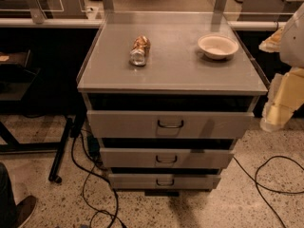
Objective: Open bottom drawer
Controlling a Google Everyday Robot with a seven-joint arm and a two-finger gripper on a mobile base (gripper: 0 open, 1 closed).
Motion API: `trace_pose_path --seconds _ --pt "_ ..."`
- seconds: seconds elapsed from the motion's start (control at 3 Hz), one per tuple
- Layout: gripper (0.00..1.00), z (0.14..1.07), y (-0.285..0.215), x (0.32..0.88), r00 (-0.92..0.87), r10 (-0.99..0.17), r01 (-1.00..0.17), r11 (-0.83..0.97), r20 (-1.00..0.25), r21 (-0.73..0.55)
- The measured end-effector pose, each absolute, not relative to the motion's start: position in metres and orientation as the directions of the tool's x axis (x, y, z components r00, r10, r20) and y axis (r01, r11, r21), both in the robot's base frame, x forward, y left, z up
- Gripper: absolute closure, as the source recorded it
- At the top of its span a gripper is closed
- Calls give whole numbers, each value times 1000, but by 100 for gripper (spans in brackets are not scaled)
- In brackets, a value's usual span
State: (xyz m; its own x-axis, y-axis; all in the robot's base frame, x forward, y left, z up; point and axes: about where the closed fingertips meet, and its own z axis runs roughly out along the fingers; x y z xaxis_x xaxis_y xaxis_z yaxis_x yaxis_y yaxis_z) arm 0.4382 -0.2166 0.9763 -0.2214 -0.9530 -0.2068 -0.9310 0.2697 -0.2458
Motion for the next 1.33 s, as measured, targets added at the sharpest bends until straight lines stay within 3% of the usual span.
trace_pose_path --seconds 0.67,1.33 --pt "0 965 -213 430 -212 -954 -934 262 -214 -242" --pt "0 853 -200 382 -211 -956 -963 239 -203 -124"
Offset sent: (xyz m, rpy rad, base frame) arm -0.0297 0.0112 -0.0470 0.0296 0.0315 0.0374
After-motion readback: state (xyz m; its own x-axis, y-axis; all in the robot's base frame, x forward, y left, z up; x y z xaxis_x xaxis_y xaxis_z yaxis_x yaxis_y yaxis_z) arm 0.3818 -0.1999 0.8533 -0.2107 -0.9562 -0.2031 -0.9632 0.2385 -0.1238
